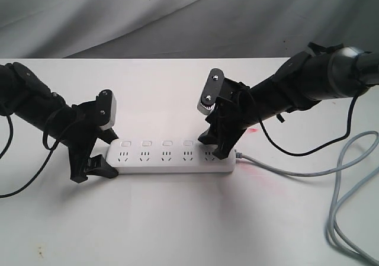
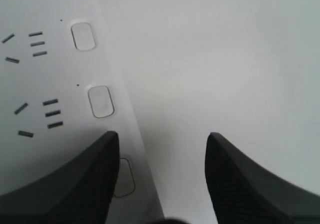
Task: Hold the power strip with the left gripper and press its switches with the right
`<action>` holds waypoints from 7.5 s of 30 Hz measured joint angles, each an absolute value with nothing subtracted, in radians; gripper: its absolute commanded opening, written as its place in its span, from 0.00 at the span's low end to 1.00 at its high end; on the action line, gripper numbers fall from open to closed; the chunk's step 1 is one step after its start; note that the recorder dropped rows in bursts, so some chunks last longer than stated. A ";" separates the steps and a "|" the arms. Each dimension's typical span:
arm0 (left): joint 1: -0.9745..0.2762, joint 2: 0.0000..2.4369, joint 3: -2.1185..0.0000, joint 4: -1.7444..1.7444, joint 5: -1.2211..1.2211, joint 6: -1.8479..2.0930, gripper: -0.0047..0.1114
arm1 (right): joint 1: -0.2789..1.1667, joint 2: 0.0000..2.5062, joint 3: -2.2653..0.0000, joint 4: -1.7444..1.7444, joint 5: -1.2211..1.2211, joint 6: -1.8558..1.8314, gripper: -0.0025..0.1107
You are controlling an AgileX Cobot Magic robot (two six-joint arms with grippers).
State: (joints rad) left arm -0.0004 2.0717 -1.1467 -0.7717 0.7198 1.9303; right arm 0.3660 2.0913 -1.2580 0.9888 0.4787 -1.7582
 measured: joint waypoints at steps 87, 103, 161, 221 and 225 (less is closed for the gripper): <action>0.000 2.072 -1.147 -0.772 0.720 1.934 0.58 | 0.358 2.101 -1.262 0.975 0.504 -1.739 0.46; 0.000 2.072 -1.147 -0.772 0.720 1.934 0.58 | 0.348 2.127 -1.274 0.978 0.515 -1.731 0.46; 0.000 2.072 -1.147 -0.772 0.718 1.934 0.58 | 0.344 1.087 -0.758 1.041 0.324 -1.622 0.22; 0.000 2.072 -1.147 -0.772 0.718 1.934 0.58 | -0.042 0.303 -0.223 1.259 0.233 -1.514 0.02; 0.000 2.072 -1.147 -0.772 0.718 1.934 0.58 | -0.042 0.303 -0.223 1.283 0.196 -1.504 0.02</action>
